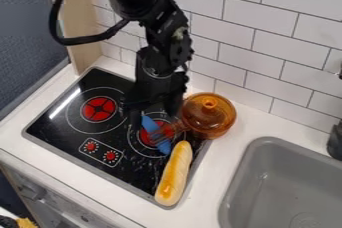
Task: Put the blue fork on top of the table
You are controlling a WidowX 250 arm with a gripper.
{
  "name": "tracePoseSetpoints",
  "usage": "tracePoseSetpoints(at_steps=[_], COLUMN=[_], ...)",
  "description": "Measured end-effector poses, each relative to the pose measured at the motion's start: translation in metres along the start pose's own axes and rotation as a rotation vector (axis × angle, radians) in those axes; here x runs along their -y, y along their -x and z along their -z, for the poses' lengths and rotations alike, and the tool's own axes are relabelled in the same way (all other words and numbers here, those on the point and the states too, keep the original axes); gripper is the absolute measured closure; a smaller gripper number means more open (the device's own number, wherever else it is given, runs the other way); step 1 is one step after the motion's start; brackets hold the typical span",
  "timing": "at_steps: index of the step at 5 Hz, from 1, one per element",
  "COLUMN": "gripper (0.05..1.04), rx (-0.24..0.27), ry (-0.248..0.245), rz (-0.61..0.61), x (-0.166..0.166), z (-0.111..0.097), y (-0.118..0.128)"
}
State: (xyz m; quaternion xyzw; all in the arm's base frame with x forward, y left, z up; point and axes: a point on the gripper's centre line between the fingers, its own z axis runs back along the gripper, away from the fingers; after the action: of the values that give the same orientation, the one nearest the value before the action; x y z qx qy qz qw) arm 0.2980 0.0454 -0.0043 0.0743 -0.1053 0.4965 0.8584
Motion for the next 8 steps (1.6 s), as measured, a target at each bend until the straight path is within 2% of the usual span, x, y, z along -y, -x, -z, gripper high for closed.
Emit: tracePoseSetpoints(at_steps=[1, 2, 4, 5, 6, 7, 8], gripper=[0.083, 0.083, 0.083, 0.083, 0.118, 0.392, 0.627], rx=[-0.027, -0.087, -0.181, -0.215, -0.225, -0.213, -0.207], ry=[-0.03, -0.041, -0.039, -0.032, -0.027, -0.012, -0.01], rz=[-0.037, -0.036, -0.007, -0.004, 0.003, 0.015, 0.016], x=[-0.002, 0.001, 0.005, 0.008, 0.014, 0.016, 0.015], z=[0.011, 0.024, 0.041, 0.047, 0.049, 0.05, 0.051], y=[-0.007, -0.009, 0.003, 0.006, 0.004, 0.003, 0.0])
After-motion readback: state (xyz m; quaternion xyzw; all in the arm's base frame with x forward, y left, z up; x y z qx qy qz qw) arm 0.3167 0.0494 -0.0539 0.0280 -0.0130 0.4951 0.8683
